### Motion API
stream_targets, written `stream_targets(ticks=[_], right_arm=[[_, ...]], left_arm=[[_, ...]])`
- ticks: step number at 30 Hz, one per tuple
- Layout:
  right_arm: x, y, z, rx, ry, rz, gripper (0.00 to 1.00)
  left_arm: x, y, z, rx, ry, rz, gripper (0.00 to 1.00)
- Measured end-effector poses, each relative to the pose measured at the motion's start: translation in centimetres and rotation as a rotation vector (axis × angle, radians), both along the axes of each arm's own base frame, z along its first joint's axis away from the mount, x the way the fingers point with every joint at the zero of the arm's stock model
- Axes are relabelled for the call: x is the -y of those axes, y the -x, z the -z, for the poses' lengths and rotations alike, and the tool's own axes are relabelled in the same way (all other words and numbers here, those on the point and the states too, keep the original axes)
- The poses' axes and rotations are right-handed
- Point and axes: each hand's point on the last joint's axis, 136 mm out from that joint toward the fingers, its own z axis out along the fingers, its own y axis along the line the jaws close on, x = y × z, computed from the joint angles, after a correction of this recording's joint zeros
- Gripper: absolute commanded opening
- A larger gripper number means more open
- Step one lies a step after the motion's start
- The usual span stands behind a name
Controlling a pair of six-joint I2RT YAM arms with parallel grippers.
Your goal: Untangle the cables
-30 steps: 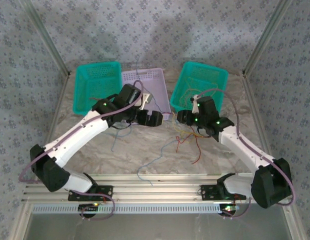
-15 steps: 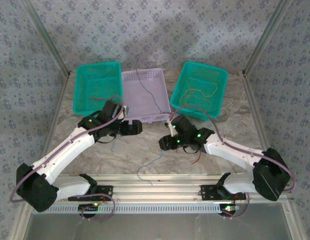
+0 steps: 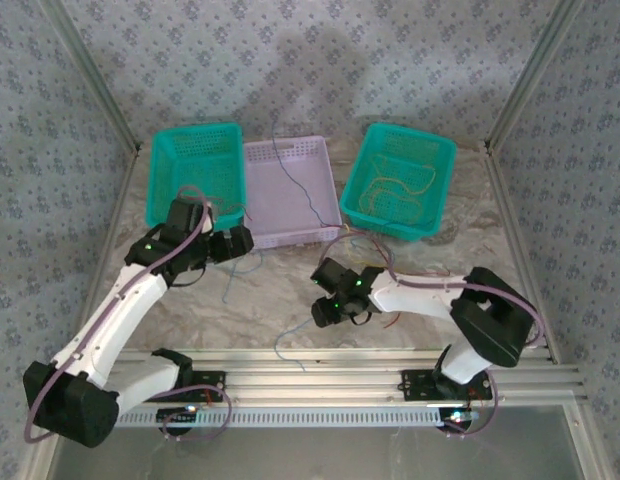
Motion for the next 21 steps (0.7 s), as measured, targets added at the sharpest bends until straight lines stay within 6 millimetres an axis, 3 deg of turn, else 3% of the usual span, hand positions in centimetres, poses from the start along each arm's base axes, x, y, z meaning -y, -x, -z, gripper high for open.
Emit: stream_targets(ticks=[7,21], right_arm=[[0.3,-0.7,0.7,-0.011,0.085,0.033,0.37],[0.7,-1.3,1.4,-0.041,0.172,0.103,0.29]], left_arm=[[-2.1,0.1,-0.3,-0.002,-0.003,-0.055,1.00],[-4.5,0.4,-0.7,0.008,-0.022,-0.094,1.00]])
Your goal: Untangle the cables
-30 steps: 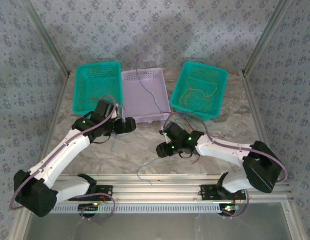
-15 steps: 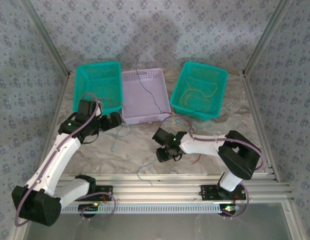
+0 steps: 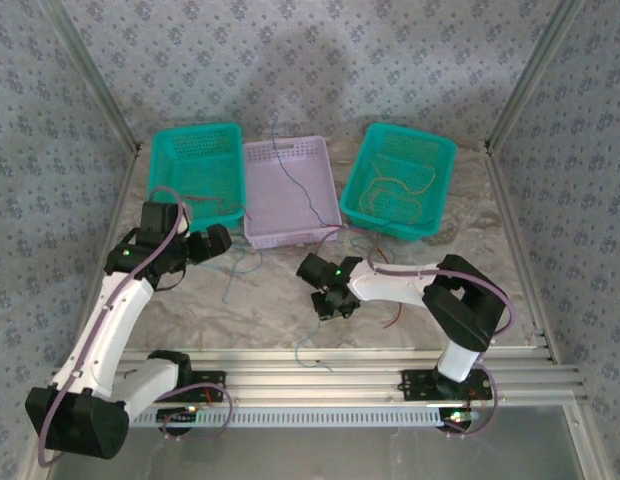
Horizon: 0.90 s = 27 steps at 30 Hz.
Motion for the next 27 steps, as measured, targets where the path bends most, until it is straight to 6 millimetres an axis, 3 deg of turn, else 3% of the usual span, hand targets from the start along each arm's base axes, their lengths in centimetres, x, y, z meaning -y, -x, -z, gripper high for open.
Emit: stream_targets(ticks=[8,15,17,20,24,27], right_arm=[[0.5,-0.6,0.0,-0.013,0.000,0.027,0.00],[0.0,-0.5,-0.8,-0.002,-0.018,-0.037,0.00],[-1.7,-1.3,-1.4,0.050,-0.079,-0.079,0.00],[-5.4,-2.8,-4.6,0.165,-0.222,-0.142,0.00],[-8.6,-4.3,-12.7,0.332,-0.420,-0.198,0.00],[-9.4,-5.1,-17.8,0.427,-0.521,-0.212,0.00]], left_arm=[[-0.2,0.0,-0.2,0.008,-0.002,-0.002,1.00],[-0.5,0.0,-0.4,0.019,-0.002,-0.008,1.00],[-0.5,0.0,-0.5,0.021,-0.001,-0.009,1.00],[-0.5,0.0,-0.5,0.022,-0.001,-0.009,1.00],[-0.8,0.0,-0.5,0.022,-0.001,-0.020,1.00],[-0.8,0.0,-0.5,0.021,-0.001,-0.021,1.00]])
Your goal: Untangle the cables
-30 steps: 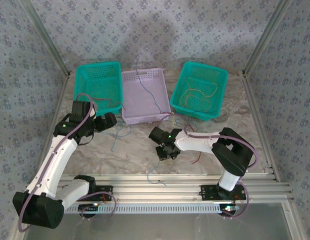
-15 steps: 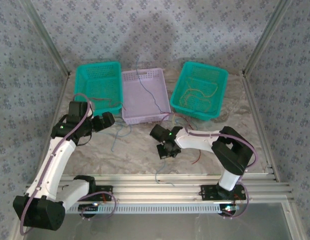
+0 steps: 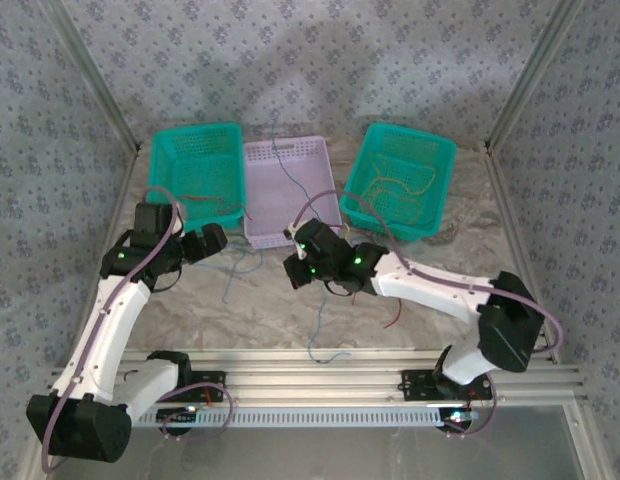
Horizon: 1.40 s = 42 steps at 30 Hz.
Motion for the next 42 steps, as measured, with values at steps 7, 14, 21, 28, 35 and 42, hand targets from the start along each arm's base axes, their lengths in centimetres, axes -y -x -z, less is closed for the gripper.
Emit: stream_targets(ticks=[7,14,21,28,35,42], right_arm=[[1.3,-0.9,1.8,-0.044,0.061,0.044,0.37],[3.3,1.1,8.8,-0.163,0.214,0.059,0.43],[4.7,1.0,13.0,-0.203,0.326,0.120,0.44],[6.3,0.4,15.0,-0.197,0.413,0.189,0.44],[7.0,0.2,15.9,-0.201,0.448,0.230,0.36],[7.5,0.3,16.8,-0.217,0.475,0.253,0.16]], left_arm=[[0.0,0.2,-0.4,0.015,0.005,0.002,1.00],[0.0,0.2,-0.3,0.014,0.006,0.003,1.00],[0.1,0.2,-0.3,0.014,0.008,0.005,1.00],[0.1,0.3,-0.3,0.013,0.008,0.005,1.00],[0.2,0.3,-0.3,0.012,0.010,0.007,1.00],[0.3,0.3,-0.3,0.010,0.019,0.014,1.00]])
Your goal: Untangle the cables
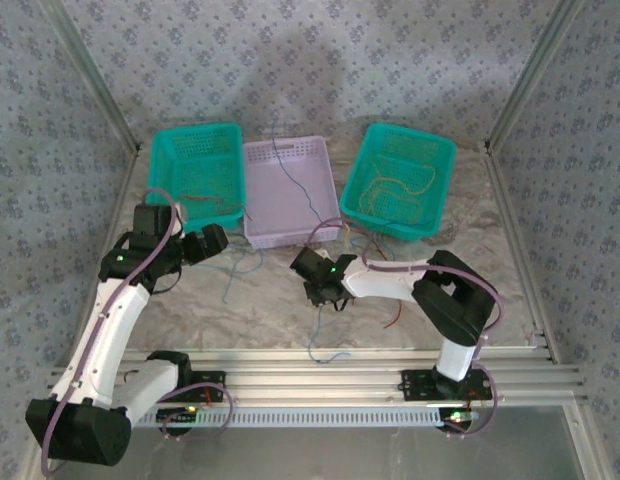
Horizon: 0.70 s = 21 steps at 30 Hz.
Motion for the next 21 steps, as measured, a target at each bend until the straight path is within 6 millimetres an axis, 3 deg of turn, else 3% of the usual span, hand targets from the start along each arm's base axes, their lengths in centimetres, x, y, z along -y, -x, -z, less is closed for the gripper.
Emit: stream_targets(ticks=[2,3,7,10,13,17,21], right_arm=[[0.3,-0.1,0.0,0.004,0.010,0.012,0.02],[0.5,-0.2,-0.1,0.005,0.016,0.016,0.00],[0.1,0.0,-1.0,-0.001,-0.021,0.001,0.00],[-1.1,-0.3,-4.0,0.031,-0.089,-0.038,0.00],[-3.3,-1.7,-9.8,0.107,-0.220,-0.085,0.00],[-6.1,-3.7,-20.5,0.259,-0.415,-0.157,0.00],[-7.0,-4.5,-29.3,0.384,-0.535,-0.218,0.00]], left_arm=[[0.0,0.0,0.0,0.000,0.000,0.001,1.00],[0.0,0.0,0.0,0.000,0.000,0.000,1.00],[0.0,0.0,0.0,0.000,0.000,0.001,1.00],[0.0,0.0,0.0,0.000,0.000,0.001,1.00],[0.0,0.0,0.0,0.000,0.000,0.000,1.00],[0.0,0.0,0.0,0.000,0.000,0.000,1.00],[0.0,0.0,0.0,0.000,0.000,0.000,1.00]])
